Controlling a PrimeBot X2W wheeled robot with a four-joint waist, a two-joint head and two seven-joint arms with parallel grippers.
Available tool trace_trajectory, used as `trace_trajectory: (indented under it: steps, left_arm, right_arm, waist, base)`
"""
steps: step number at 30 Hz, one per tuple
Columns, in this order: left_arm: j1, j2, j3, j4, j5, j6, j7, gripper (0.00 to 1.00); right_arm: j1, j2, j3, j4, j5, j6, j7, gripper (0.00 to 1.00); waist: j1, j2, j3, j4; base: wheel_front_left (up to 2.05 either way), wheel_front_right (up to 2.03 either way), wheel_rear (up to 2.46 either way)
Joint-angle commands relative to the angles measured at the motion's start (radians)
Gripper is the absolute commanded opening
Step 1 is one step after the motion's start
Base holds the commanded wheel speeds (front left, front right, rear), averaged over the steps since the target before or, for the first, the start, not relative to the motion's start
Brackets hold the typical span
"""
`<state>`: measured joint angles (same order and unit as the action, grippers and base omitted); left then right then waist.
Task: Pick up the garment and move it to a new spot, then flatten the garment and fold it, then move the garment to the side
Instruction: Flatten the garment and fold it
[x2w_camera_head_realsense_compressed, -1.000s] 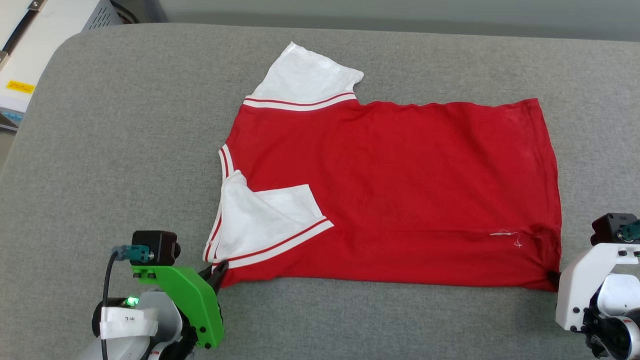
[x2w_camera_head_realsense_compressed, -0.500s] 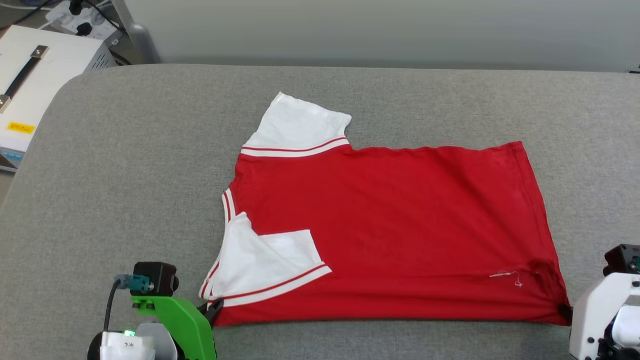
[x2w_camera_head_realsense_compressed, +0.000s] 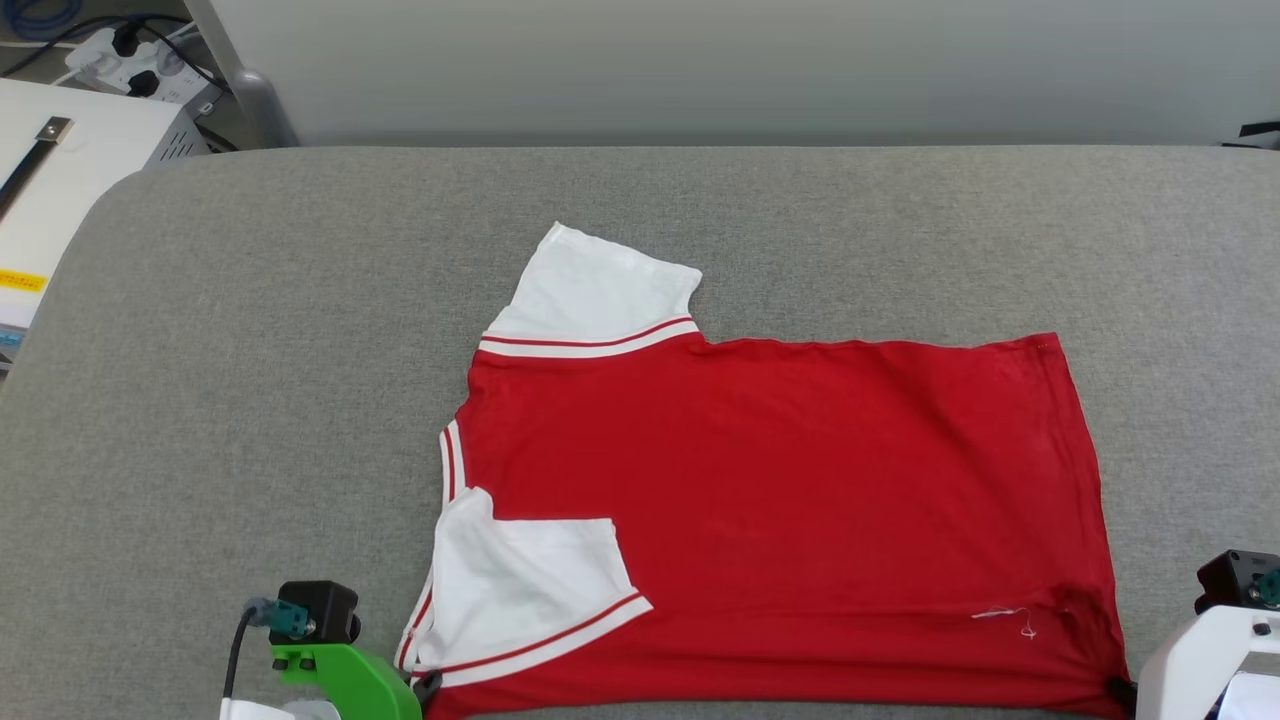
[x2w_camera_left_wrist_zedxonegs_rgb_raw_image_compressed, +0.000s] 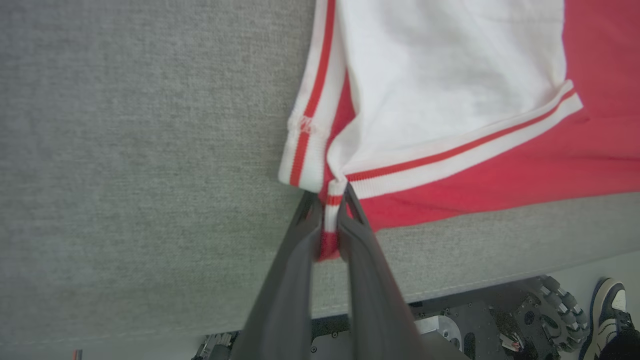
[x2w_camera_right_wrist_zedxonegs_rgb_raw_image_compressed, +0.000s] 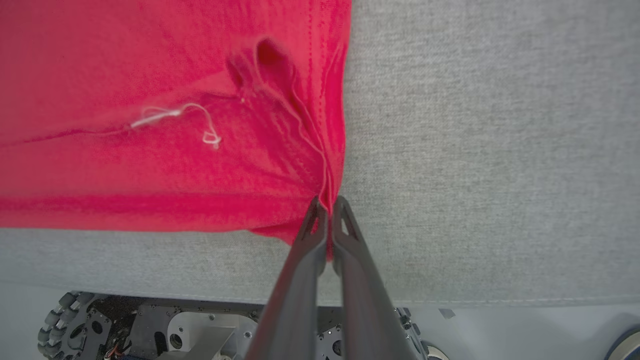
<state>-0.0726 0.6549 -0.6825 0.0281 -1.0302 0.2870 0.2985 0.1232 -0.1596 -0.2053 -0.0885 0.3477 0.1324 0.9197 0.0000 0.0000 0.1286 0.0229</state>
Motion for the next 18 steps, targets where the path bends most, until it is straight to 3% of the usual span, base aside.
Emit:
trace_trajectory:
  steps: [1, 2, 3, 13, 18]
  left_arm:
    - [0.0, 0.001, -0.001, 0.018, 0.011, 0.001, -0.01, 0.87]
    - [-0.004, -0.003, -0.003, 0.028, 0.015, 0.0, -0.015, 1.0]
    - [-0.007, -0.007, -0.004, 0.036, 0.017, -0.001, -0.018, 1.0]
    - [-0.046, -0.023, 0.016, 0.041, 0.063, -0.029, -0.122, 1.0]
    - [-0.09, -0.037, 0.036, -0.001, 0.134, -0.068, -0.268, 1.0]
  right_arm:
    - [-0.005, -0.003, 0.001, 0.013, -0.003, -0.002, -0.006, 0.0]
    - [-0.009, -0.002, 0.003, 0.02, -0.003, -0.002, -0.015, 0.5]
    - [-0.014, -0.002, 0.002, 0.025, -0.004, -0.002, -0.026, 1.0]
    - [-0.06, -0.032, -0.017, 0.006, 0.018, -0.002, -0.129, 1.0]
    - [-0.09, -0.055, 0.005, -0.03, 0.047, -0.002, -0.274, 1.0]
  waist:
    - [0.0, 0.0, 0.0, 0.001]
    - [0.0, 0.0, -0.001, 0.002]
    - [0.0, 0.0, -0.003, 0.003]
    - [0.0, 0.0, -0.058, 0.01]
    - [0.0, 0.0, -0.084, 0.006]
  base:
    - [0.0, 0.0, 0.0]
    - [0.0, 0.0, 0.0]
    - [0.0, 0.0, 0.0]
    - [0.0, 0.0, 0.0]
    - [0.0, 0.0, 0.0]
